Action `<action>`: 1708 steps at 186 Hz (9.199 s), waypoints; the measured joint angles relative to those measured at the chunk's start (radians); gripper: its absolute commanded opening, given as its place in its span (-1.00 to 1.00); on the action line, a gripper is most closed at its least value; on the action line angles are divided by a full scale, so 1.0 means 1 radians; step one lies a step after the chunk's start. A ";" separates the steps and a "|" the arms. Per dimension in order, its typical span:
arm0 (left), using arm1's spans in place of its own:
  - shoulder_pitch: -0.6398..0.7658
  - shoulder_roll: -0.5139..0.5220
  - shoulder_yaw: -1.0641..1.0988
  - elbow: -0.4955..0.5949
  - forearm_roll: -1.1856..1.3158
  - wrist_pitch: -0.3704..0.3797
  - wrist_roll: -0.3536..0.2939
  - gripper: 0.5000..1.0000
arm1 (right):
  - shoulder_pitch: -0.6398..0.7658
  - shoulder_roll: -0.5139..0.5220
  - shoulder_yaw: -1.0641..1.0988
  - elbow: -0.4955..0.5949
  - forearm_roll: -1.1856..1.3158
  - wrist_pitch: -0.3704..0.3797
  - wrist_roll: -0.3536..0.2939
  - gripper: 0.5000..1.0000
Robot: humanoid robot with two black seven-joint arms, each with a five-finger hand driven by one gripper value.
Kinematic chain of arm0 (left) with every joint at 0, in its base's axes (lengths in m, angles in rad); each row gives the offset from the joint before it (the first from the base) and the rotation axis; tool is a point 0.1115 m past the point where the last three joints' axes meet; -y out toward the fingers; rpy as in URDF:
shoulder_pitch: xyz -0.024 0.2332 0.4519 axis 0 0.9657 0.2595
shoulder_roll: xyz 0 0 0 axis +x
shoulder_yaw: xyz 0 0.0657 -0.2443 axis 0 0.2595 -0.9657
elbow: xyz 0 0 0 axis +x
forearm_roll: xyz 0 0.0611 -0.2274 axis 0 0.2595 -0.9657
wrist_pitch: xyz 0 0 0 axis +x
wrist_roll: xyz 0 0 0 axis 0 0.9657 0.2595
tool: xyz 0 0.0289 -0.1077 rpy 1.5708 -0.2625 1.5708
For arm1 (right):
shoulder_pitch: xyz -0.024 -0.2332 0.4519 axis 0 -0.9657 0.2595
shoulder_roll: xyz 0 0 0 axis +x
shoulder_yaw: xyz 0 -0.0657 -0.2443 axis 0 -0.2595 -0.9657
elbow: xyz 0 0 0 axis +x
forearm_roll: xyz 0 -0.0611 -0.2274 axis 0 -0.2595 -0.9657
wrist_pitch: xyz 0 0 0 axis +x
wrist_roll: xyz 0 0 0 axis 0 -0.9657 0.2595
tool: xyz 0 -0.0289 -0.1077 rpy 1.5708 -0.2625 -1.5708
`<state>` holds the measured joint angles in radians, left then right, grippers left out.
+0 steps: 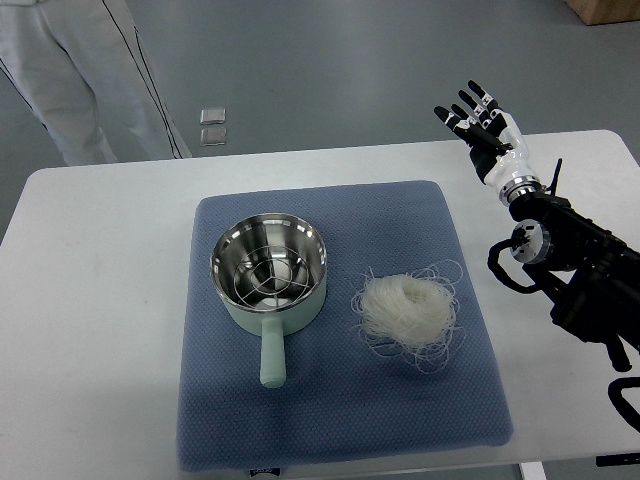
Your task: Put vermicelli into pot with right hand
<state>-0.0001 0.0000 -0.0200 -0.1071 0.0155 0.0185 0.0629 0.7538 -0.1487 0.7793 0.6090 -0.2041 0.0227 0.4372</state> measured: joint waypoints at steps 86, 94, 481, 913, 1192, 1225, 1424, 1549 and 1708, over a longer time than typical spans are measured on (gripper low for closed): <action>-0.004 0.000 0.000 0.000 0.000 0.000 0.000 1.00 | 0.004 -0.003 0.000 -0.001 -0.007 -0.004 0.000 0.69; -0.004 0.000 0.000 0.000 0.000 0.000 0.000 1.00 | 0.005 -0.003 0.000 -0.002 -0.007 -0.004 0.000 0.69; -0.004 0.000 -0.001 0.000 0.000 0.000 0.000 1.00 | -0.087 -0.540 -0.257 0.684 -1.332 0.361 0.056 0.69; -0.004 0.000 -0.001 0.000 0.000 0.000 0.000 1.00 | -0.161 -0.413 -0.296 0.600 -1.346 0.148 0.015 -0.96; -0.005 0.000 0.002 0.000 0.000 0.000 0.000 1.00 | 0.180 -0.113 -0.211 0.474 -1.249 0.187 -0.045 -0.84; -0.004 0.000 0.002 0.000 0.000 0.000 0.000 1.00 | 0.158 -0.063 -0.213 0.401 -1.252 0.179 -0.046 -0.77; -0.005 0.000 0.002 0.000 0.000 0.000 0.000 1.00 | 0.156 -0.092 -0.227 0.414 -1.214 0.138 -0.068 0.59; -0.004 0.000 0.000 0.000 0.000 0.000 0.000 1.00 | 0.150 -0.096 -0.139 0.182 -0.695 0.021 -0.071 0.60; -0.004 0.000 0.000 0.000 0.000 0.000 0.000 1.00 | 0.086 -0.031 -0.105 -0.058 0.019 0.006 -0.066 0.66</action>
<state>-0.0045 0.0000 -0.0203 -0.1074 0.0153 0.0184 0.0629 0.8399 -0.1798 0.6742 0.5507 -0.1846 0.0282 0.3707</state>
